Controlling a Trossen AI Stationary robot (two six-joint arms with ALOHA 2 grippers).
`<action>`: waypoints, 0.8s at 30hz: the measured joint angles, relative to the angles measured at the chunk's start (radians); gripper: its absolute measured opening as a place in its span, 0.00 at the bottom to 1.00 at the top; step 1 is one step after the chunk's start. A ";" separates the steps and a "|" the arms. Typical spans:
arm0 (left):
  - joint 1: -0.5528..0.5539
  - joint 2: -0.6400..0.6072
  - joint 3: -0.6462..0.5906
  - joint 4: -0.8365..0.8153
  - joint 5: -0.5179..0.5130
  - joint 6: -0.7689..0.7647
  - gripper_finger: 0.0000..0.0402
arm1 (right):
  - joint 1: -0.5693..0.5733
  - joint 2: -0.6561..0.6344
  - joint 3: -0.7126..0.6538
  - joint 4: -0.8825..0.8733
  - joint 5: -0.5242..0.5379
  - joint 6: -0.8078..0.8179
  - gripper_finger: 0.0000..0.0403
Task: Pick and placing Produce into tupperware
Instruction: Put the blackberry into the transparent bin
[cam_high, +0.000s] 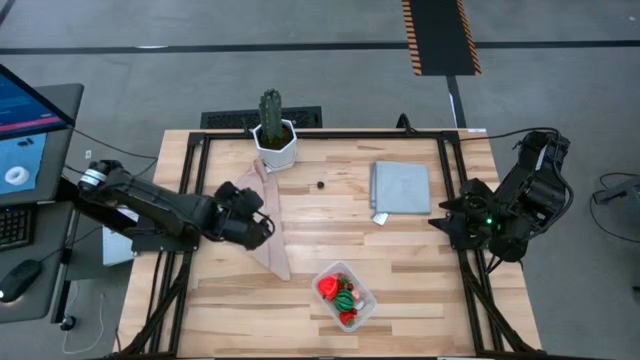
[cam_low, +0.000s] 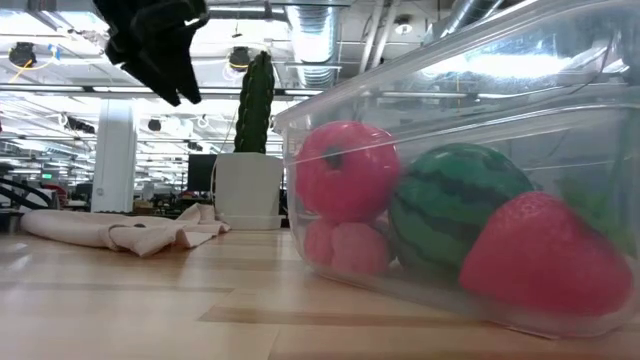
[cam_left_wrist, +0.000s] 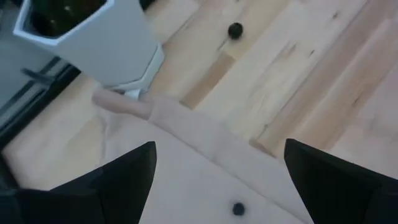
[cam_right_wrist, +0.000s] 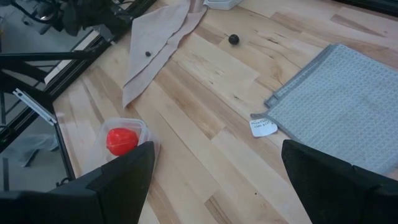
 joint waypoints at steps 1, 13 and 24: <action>-0.007 0.001 0.000 -0.019 -0.005 -0.009 0.85 | 0.000 0.000 0.000 0.000 0.000 0.000 0.92; -0.035 0.009 -0.205 -0.040 0.122 -0.182 0.85 | 0.000 0.000 0.000 0.000 0.000 0.000 0.92; -0.036 0.009 -0.427 0.368 0.243 -0.169 0.85 | 0.000 0.000 0.000 0.000 0.000 0.000 0.92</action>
